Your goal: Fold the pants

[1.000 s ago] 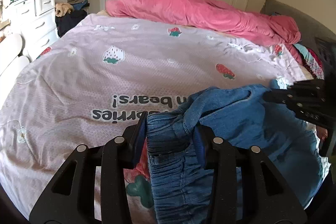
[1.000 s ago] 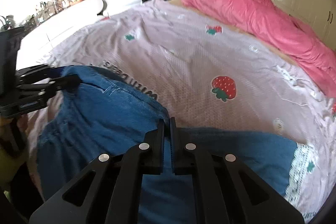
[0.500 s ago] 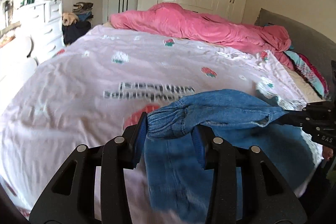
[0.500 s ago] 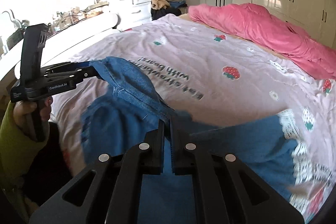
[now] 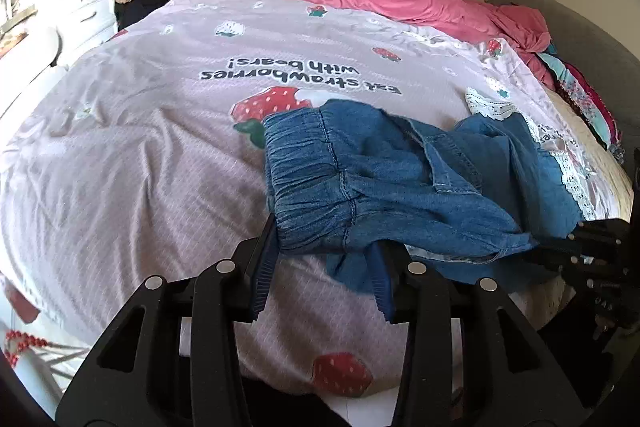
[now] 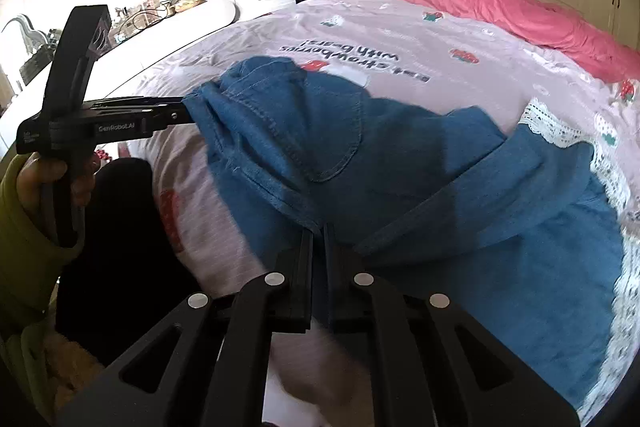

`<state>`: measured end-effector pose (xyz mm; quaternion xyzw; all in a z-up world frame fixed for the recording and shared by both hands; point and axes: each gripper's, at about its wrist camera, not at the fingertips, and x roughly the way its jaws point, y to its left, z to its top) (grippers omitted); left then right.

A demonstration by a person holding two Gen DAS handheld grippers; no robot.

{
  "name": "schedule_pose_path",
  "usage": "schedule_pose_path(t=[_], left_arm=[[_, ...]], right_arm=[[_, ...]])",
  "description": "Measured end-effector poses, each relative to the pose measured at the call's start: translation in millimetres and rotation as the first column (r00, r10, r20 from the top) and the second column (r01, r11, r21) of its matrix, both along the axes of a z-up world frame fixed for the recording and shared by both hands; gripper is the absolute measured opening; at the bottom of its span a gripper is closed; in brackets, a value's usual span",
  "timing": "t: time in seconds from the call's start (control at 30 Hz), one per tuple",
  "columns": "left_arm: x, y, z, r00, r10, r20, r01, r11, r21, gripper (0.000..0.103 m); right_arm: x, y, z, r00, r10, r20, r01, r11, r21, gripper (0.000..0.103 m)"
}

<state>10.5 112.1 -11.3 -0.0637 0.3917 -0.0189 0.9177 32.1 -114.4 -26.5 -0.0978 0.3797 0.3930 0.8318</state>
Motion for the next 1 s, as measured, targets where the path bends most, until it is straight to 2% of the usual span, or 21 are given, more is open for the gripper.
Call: schedule_pose_path(t=[0.07, 0.1, 0.2, 0.27, 0.43, 0.53, 0.6, 0.67, 0.73, 0.83, 0.93, 1.0], left_arm=[[-1.8, 4.1, -4.1, 1.0, 0.009, -0.021, -0.009, 1.0, -0.011, 0.037], [0.2, 7.9, -10.7, 0.998, 0.02, -0.055, -0.021, 1.0, -0.023, 0.042], [1.4, 17.2, -17.0, 0.995, 0.025, -0.1, -0.033, 0.996, -0.083, 0.044], [-6.4, 21.6, -9.1, 0.996, 0.03, -0.086, -0.038, 0.995, -0.095, 0.044], [-29.2, 16.3, 23.5, 0.999, 0.042, -0.016, -0.043, 0.998, -0.048, 0.044], [-28.6, 5.9, 40.2, 1.0, 0.021, 0.023, -0.02, 0.999, -0.044, 0.047], [-19.8, -5.3, 41.0, 1.0, -0.013, 0.018, 0.014, 0.999, -0.047, 0.047], [-6.3, -17.9, 34.9, 0.998, -0.063, 0.007, 0.063, 0.995, -0.072, 0.047], [9.5, -28.5, 19.1, 0.995, -0.087, -0.056, 0.083, 0.994, -0.072, 0.047], [19.5, -32.0, -5.2, 0.99, -0.075, -0.115, 0.07, 0.996, -0.048, 0.047], [18.3, -33.5, -15.3, 0.99, -0.082, -0.119, 0.076, 0.996, -0.051, 0.048], [17.4, -35.8, -16.0, 0.99, -0.085, -0.115, 0.082, 0.996, -0.032, 0.048]], right_arm=[[-6.2, 6.3, -3.0, 1.0, 0.017, 0.014, -0.016, 0.999, -0.037, 0.005], [-6.2, 9.0, -6.9, 1.0, 0.015, 0.013, -0.014, 0.998, -0.059, 0.005], [-3.3, 10.8, -20.5, 0.999, 0.004, -0.043, -0.007, 0.998, -0.056, 0.008], [-5.5, 11.5, -24.2, 0.999, 0.007, -0.042, -0.009, 0.998, -0.056, 0.01], [-7.9, 9.4, -24.8, 0.999, 0.016, -0.048, -0.018, 0.999, -0.043, 0.011], [-7.9, 8.0, -25.3, 0.997, 0.019, -0.074, -0.02, 1.0, -0.02, 0.014], [-8.3, 5.8, -23.2, 0.996, 0.023, -0.091, -0.024, 1.0, -0.006, 0.016], [-10.6, 3.8, -19.3, 0.993, 0.031, -0.116, -0.029, 0.999, 0.02, 0.017], [-15.5, -0.6, -12.0, 0.992, 0.038, -0.124, -0.033, 0.998, 0.047, 0.017], [-19.5, -7.7, 5.0, 0.997, 0.031, -0.074, -0.027, 0.998, 0.058, 0.023], [-13.2, -18.0, 21.8, 0.999, -0.015, -0.034, 0.018, 0.995, 0.099, 0.033], [-2.5, -16.0, 25.2, 0.999, -0.035, -0.034, 0.038, 0.994, 0.105, 0.034]])
